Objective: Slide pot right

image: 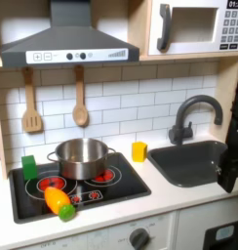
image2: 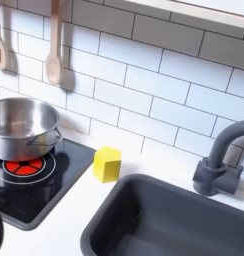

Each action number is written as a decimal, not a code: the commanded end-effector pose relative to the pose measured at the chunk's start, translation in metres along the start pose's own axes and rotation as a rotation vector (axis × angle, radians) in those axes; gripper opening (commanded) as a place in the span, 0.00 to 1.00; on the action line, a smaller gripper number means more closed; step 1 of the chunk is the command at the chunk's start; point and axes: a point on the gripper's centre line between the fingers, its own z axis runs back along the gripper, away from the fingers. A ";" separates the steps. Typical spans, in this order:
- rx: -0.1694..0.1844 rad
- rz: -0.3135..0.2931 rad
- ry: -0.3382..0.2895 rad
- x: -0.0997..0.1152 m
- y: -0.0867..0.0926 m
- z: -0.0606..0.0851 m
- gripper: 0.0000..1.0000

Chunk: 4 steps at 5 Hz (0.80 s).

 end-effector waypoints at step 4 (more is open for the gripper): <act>0.024 -0.038 -0.001 0.063 0.006 -0.017 1.00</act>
